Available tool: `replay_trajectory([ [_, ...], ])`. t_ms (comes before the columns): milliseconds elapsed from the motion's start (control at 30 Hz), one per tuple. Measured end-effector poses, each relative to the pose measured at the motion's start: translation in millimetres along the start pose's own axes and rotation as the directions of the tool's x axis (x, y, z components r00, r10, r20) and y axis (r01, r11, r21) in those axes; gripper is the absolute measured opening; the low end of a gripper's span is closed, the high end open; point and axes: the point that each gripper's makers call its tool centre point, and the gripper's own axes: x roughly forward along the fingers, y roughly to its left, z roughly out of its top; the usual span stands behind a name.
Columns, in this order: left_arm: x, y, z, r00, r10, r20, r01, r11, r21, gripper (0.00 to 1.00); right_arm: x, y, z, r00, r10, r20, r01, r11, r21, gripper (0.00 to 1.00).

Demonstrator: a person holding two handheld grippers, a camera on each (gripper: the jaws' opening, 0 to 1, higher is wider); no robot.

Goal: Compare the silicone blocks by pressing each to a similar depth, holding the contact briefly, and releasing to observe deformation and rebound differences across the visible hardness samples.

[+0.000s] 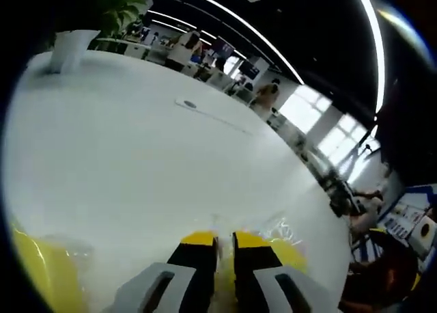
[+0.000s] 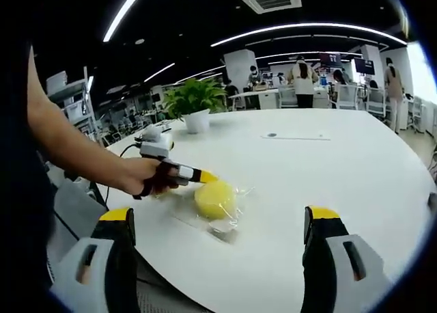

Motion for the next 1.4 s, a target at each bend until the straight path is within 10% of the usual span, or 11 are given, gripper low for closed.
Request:
replay_trajectory([
  [133,-11.7,-16.9,19.9,0.997,-0.036,0.063,0.022,0.979,0.203,0.51,1.9,0.2,-0.4,1.0,-0.001,0.003,0.001,1.0,-0.001,0.96],
  [467,-49.1,-31.4,59.9,0.968,-0.226,0.106,0.194,0.948,0.254,0.99,11.6,1.5,6.4,1.0,0.007,-0.004,-0.007,1.0,0.006,0.96],
  [833,-124.3,-4.8,74.8,0.974,-0.212,0.079,0.159,0.889,0.43,1.0,18.0,-2.8,15.5,1.0,0.001,-0.004,-0.001,0.999,-0.047,0.96],
  [1067,-171.3,32.0,61.0,0.985,-0.143,0.095,0.095,0.914,0.395,1.0,20.1,-4.2,13.6,1.0,-0.009,-0.013,0.008,0.998,-0.065,0.96],
  [1400,-236.7,57.2,25.9,0.991,-0.073,0.115,0.015,0.898,0.439,1.0,14.8,0.4,2.7,0.998,-0.055,-0.007,0.055,0.995,-0.082,0.96],
])
